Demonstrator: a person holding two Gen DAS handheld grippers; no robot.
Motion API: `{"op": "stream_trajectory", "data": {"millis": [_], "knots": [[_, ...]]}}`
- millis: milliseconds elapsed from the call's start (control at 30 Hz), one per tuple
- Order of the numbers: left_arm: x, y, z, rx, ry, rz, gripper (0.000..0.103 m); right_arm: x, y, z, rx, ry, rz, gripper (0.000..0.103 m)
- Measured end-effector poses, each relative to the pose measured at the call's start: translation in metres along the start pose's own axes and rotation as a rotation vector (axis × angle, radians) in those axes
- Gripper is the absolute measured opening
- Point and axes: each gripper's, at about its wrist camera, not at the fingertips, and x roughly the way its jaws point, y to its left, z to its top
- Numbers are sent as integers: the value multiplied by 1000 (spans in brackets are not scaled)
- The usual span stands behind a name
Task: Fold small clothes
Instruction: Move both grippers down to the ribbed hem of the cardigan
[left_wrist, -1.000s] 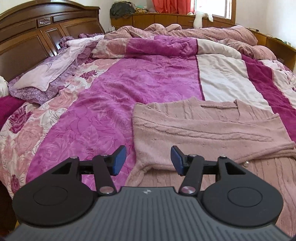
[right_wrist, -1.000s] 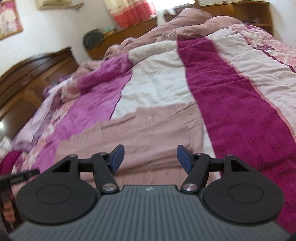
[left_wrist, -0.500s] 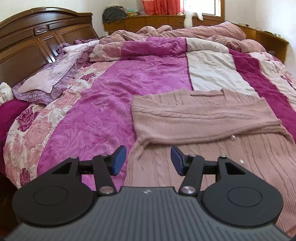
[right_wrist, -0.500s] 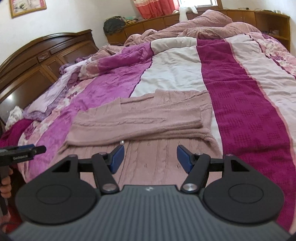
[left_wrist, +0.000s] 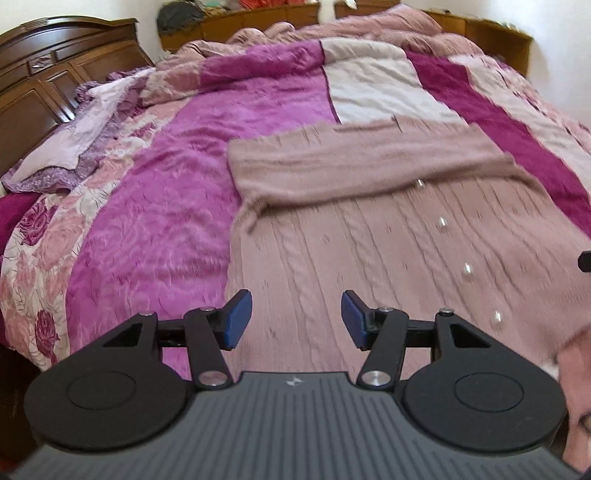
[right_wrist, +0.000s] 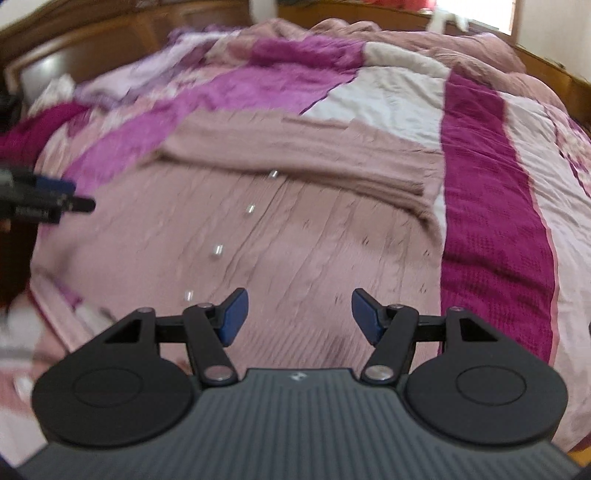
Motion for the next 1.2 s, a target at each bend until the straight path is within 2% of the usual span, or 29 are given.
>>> {"op": "stream_trajectory", "data": {"millis": [67, 200, 367, 533, 667, 867, 1000, 1100, 1200], "knots": [[-2, 0, -7, 19, 14, -21, 66, -1, 1, -4, -31, 20, 14, 64], [-8, -5, -17, 74, 32, -59, 67, -7, 2, -12, -105, 48, 26, 64], [-15, -18, -25, 155, 49, -107, 67, -15, -1, -20, -267, 117, 22, 64], [-19, -35, -34, 271, 81, -141, 67, -19, -2, -29, -455, 207, -11, 64], [-19, -42, -40, 310, 103, -160, 67, -8, 4, -39, -557, 260, -53, 64], [-15, -47, -46, 333, 129, -183, 67, -3, 11, -38, -551, 205, -68, 64], [-14, -51, -50, 382, 137, -193, 67, 0, 10, -30, -500, 138, -71, 64], [-15, -55, -53, 425, 137, -208, 67, 10, 12, -26, -471, 123, -70, 64], [-13, -60, -54, 462, 118, -190, 67, 17, 14, -23, -454, 106, -67, 63]]}}
